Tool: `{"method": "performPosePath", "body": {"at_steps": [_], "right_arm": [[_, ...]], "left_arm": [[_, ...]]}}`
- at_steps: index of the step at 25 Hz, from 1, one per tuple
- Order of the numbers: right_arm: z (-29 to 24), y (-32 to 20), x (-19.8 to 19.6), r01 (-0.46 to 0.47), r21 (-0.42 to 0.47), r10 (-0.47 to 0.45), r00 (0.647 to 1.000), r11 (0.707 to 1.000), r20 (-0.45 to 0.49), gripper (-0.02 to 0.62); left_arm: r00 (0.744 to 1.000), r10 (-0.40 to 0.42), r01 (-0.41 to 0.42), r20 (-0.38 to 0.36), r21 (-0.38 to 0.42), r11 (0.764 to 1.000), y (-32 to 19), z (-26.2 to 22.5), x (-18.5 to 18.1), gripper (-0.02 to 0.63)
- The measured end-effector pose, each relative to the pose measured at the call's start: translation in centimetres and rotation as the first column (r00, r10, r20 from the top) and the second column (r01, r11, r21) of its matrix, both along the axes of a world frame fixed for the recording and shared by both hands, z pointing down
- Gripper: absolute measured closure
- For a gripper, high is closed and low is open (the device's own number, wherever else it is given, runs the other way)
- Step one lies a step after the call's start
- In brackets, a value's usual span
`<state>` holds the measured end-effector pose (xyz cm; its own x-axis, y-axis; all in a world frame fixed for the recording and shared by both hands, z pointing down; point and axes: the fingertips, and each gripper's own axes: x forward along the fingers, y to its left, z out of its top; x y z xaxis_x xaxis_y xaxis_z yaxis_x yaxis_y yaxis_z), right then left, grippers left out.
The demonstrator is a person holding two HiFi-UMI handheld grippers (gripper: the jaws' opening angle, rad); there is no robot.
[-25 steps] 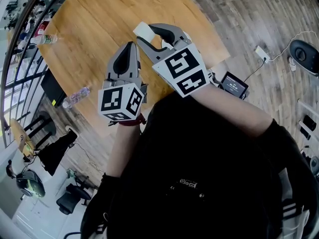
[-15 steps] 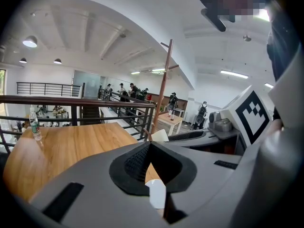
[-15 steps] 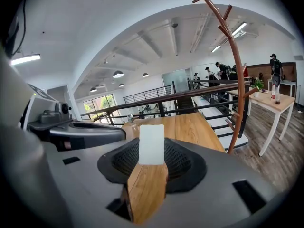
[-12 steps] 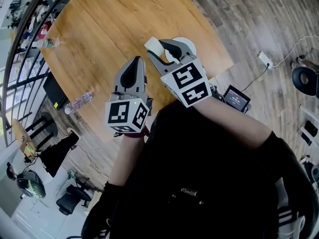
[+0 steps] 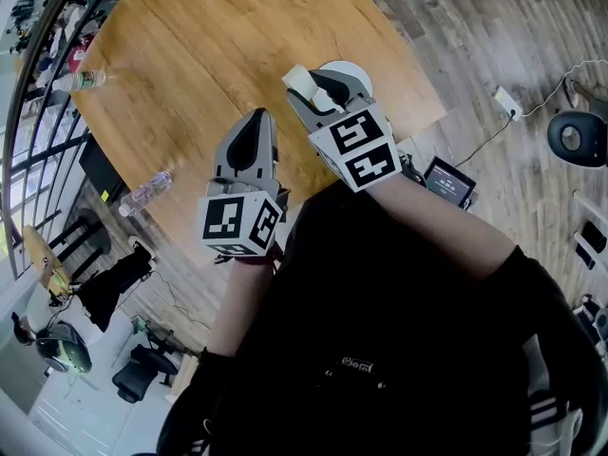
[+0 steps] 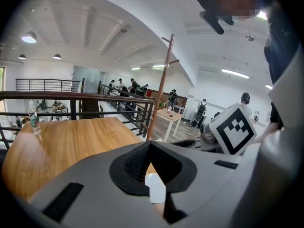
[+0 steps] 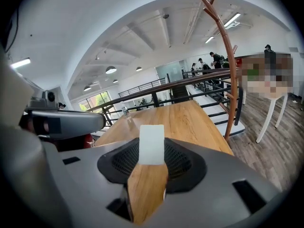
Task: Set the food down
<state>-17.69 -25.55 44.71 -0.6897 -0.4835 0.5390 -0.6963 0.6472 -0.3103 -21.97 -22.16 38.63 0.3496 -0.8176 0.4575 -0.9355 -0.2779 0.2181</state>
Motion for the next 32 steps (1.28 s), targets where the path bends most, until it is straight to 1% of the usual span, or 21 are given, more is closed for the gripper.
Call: {"method": "performPosePath", "body": {"at_steps": [9, 20, 27, 32], "right_arm": [[3.4, 0.8, 0.8, -0.005, -0.062, 0.004, 1.0, 0.998, -0.022, 0.428], [7.0, 1.3, 1.1, -0.008, -0.098, 0.002, 0.998, 0.995, -0.058, 0.428], [9.4, 1.1, 1.6, -0.015, -0.122, 0.003, 0.996, 0.992, -0.094, 0.428], [11.5, 1.1, 2.4, -0.021, -0.141, 0.002, 0.991, 0.99, -0.137, 0.428]], "left_arm": [[1.0, 0.017, -0.017, 0.01, -0.041, 0.999, 0.7, 1.1, 1.0, 0.601], [1.0, 0.015, -0.013, 0.027, -0.071, 0.997, 1.3, 2.1, 1.1, 0.601], [0.999, 0.012, -0.009, 0.032, -0.082, 0.997, 1.2, 2.3, 1.2, 0.601], [0.999, 0.007, -0.004, 0.034, -0.089, 0.996, 1.2, 2.5, 1.3, 0.601]]}}
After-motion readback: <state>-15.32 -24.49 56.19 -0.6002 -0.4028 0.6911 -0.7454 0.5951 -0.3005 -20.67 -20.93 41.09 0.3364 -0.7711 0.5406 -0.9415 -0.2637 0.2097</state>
